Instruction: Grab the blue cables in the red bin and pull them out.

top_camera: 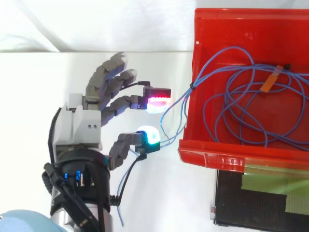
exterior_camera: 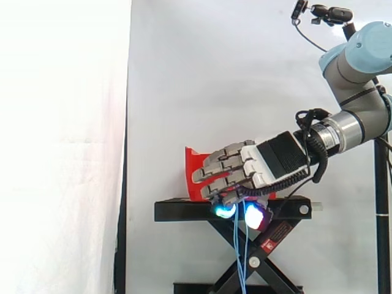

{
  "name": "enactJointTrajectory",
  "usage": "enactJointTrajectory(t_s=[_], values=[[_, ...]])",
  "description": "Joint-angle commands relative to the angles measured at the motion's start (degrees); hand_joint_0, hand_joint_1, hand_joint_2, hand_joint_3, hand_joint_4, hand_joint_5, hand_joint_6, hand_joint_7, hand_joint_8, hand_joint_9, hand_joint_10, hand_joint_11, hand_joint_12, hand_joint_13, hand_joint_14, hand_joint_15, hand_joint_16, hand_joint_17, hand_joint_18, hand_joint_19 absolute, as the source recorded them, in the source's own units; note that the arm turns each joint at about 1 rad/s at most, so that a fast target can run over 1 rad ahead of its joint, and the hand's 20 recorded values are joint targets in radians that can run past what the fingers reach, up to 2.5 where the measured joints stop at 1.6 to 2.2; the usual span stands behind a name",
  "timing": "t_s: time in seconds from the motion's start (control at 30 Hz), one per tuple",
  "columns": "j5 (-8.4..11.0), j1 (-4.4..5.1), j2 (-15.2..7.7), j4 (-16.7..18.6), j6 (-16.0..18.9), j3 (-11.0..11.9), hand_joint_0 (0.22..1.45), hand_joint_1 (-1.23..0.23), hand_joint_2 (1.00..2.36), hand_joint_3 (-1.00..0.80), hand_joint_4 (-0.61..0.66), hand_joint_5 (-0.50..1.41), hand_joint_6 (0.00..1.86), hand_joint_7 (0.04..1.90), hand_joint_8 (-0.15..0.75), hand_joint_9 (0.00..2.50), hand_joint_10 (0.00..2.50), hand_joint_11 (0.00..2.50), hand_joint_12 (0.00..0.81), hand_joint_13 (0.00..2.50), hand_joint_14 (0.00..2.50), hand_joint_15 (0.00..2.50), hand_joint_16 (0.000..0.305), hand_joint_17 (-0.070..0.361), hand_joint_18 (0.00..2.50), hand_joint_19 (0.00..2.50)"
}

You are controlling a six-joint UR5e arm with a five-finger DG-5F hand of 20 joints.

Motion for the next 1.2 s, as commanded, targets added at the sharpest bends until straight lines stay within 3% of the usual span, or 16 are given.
enactJointTrajectory(t_s=[0.0,0.33,0.9,1.17], values=[[-0.02,-0.27,0.1,-0.8,-0.3,0.0,0.86,-0.84,1.00,-1.00,0.24,0.82,0.01,0.67,0.254,0.60,0.02,0.44,0.320,0.39,0.01,0.37,0.042,0.094,0.38,0.58],[-0.46,-0.80,0.0,-1.0,-2.6,-0.1,0.85,-0.84,1.00,-1.00,0.24,0.82,0.01,0.66,0.257,0.60,0.02,0.43,0.320,0.39,0.01,0.37,0.042,0.094,0.38,0.58],[-0.55,-0.80,0.0,1.0,-4.0,-0.1,0.85,-0.84,1.00,-1.00,0.23,0.78,0.01,0.64,0.254,0.60,0.02,0.44,0.321,0.39,0.01,0.37,0.042,0.094,0.38,0.58],[-0.81,-1.06,0.0,3.7,-4.0,-2.1,0.85,-0.84,1.00,-1.00,0.23,0.78,0.01,0.63,0.255,0.60,0.01,0.43,0.320,0.40,0.01,0.37,0.042,0.094,0.38,0.59]])
